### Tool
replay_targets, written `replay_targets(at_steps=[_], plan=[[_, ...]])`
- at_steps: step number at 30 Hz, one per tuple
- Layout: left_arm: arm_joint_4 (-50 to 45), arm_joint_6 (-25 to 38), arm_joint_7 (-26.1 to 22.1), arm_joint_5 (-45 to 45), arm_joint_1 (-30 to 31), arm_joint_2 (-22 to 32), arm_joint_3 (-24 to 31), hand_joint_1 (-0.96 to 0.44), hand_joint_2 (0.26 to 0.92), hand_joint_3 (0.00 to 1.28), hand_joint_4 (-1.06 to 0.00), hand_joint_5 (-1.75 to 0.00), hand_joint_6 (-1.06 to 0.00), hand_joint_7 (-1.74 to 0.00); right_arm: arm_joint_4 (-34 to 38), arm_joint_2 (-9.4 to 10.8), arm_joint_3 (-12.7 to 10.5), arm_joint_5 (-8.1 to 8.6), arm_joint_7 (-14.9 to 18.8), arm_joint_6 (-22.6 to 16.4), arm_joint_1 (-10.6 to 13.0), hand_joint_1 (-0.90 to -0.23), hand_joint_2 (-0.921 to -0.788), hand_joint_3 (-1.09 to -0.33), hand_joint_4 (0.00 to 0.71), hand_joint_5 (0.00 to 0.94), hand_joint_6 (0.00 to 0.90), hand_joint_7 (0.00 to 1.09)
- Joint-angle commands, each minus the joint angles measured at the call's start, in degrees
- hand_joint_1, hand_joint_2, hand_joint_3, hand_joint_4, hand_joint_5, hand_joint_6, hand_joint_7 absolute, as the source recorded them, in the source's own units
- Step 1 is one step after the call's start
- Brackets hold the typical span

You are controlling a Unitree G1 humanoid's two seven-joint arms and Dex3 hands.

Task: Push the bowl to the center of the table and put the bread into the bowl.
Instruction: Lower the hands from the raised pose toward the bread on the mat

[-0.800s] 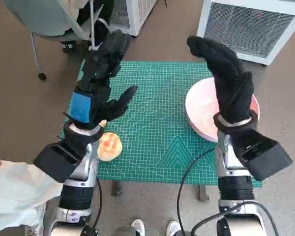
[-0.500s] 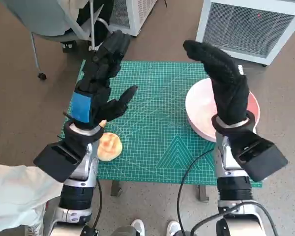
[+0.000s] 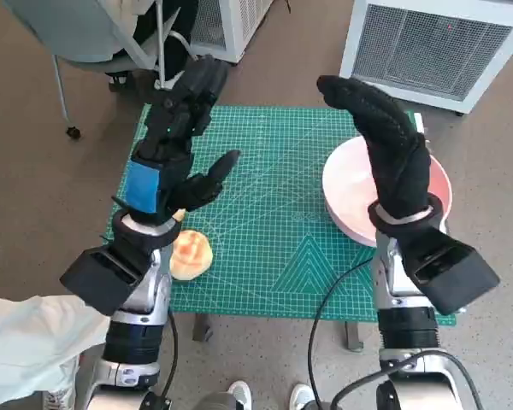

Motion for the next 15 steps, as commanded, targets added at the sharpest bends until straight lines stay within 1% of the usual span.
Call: replay_targets(at_steps=[1,3,7,11,13,15], plan=[[-0.19,-0.73,0.07,-0.27,-0.19,-0.13,0.19,-0.26,0.921,0.36,-0.34,0.00,-0.22,-0.36,1.18,-2.17,-1.99,2.21,1.29,0.28,1.73,-0.587,-0.921,-0.784,0.334,0.010,-0.001,0.70],[-0.40,-0.70,0.12,-0.21,-0.02,-0.17,0.16,-0.26,0.921,0.36,-0.34,0.00,-0.22,-0.36,2.25,-3.14,-3.08,2.95,1.61,-0.42,1.61,-0.585,-0.921,-0.778,0.335,0.010,-0.001,0.70],[-0.72,-0.78,0.29,0.11,0.45,-0.09,0.18,-0.26,0.921,0.36,-0.34,0.00,-0.23,-0.36,6.14,-5.24,-5.99,3.45,1.08,-3.06,0.77,-0.577,-0.921,-0.773,0.337,0.011,-0.001,0.71],[-0.68,-1.23,0.73,0.84,1.01,0.24,0.42,-0.27,0.921,0.36,-0.34,0.00,-0.23,-0.36,9.03,-7.15,-9.49,3.09,-2.11,-4.57,0.56,-0.575,-0.921,-0.793,0.336,0.011,-0.001,0.71],[-0.58,-1.36,0.90,1.09,1.14,0.35,0.49,-0.27,0.921,0.36,-0.34,0.00,-0.23,-0.36,9.76,-7.56,-10.64,2.75,-3.66,-4.82,0.76,-0.574,-0.921,-0.808,0.333,0.010,-0.001,0.72],[-0.59,-1.41,1.05,1.26,1.25,0.40,0.48,-0.27,0.921,0.36,-0.34,0.00,-0.23,-0.35,10.25,-7.80,-11.32,2.40,-4.73,-5.01,0.92,-0.572,-0.921,-0.817,0.331,0.009,-0.001,0.72]])
